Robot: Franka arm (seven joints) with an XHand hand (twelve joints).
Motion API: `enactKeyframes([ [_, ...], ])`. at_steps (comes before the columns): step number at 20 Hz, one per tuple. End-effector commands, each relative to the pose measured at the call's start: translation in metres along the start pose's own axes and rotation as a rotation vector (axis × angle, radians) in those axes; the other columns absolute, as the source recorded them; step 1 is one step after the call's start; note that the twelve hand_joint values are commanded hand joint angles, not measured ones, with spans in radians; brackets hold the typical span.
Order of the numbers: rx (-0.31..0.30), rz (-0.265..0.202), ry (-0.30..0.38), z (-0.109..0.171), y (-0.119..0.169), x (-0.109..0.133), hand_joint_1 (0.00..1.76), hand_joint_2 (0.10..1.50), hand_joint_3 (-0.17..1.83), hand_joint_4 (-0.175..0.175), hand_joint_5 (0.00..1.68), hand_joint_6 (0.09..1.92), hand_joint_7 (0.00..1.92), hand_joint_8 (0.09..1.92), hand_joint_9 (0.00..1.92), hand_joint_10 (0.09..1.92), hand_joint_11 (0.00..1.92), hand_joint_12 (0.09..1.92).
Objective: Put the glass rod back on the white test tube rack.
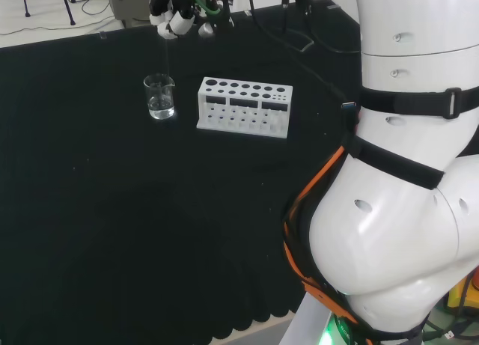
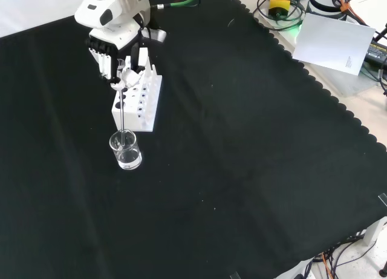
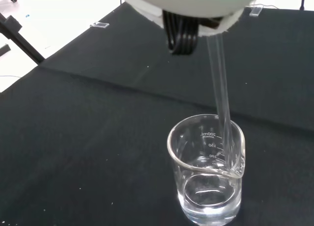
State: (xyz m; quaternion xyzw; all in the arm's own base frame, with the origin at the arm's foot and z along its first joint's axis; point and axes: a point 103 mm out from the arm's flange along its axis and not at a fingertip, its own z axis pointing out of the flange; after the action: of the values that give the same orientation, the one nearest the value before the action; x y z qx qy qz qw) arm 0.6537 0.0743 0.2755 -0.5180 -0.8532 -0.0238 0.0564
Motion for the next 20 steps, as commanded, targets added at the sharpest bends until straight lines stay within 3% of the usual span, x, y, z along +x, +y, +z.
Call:
enactKeyframes([
  [1, -0.013, -0.021, -0.012, -0.004, 0.001, 0.011, 1.31, 0.68, 0.71, -0.175, 1.17, 0.60, 1.19, 1.13, 1.72, 0.87, 1.72, 0.84],
  [20, -0.062, -0.010, -0.012, -0.025, -0.006, 0.018, 1.31, 0.69, 0.71, -0.175, 1.17, 0.59, 1.20, 1.12, 1.72, 0.86, 1.72, 0.85],
])
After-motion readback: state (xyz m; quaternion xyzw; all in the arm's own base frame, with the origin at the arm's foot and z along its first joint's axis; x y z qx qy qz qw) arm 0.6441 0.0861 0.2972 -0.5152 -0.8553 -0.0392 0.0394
